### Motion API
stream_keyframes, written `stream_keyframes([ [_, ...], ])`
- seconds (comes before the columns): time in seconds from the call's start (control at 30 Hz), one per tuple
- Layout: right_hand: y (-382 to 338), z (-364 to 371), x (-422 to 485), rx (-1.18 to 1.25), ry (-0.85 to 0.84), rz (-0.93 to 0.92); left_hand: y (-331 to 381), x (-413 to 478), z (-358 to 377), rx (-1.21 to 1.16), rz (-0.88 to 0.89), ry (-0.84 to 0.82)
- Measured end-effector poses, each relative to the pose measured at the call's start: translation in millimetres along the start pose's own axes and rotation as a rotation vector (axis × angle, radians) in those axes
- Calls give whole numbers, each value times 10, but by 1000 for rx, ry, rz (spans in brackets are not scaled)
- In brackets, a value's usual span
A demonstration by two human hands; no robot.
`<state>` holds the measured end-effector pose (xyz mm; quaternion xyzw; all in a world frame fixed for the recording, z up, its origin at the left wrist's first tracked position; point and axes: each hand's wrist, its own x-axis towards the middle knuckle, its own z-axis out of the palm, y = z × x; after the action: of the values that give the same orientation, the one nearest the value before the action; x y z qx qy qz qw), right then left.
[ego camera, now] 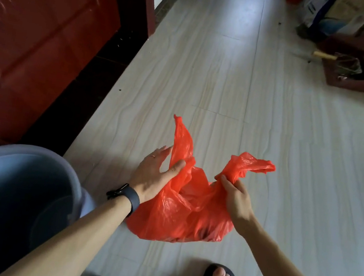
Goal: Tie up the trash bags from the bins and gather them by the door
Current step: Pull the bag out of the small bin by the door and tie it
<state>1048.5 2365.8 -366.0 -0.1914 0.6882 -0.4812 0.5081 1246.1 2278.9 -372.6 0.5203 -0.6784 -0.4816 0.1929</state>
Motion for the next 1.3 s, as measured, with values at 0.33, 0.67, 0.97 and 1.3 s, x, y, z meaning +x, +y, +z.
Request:
stream_keyframes([
  [0.33, 236, -157, 90, -310, -53, 93, 288, 42, 241, -731, -332, 502],
  [0.67, 263, -303, 183, 776, 101, 256, 153, 31, 166, -862, -508, 587],
  [0.97, 184, -152, 41, 330, 63, 84, 139, -266, 284, -123, -259, 386],
  [1.3, 177, 48, 12, 232, 341, 128, 354, -23, 358, -605, -441, 550],
])
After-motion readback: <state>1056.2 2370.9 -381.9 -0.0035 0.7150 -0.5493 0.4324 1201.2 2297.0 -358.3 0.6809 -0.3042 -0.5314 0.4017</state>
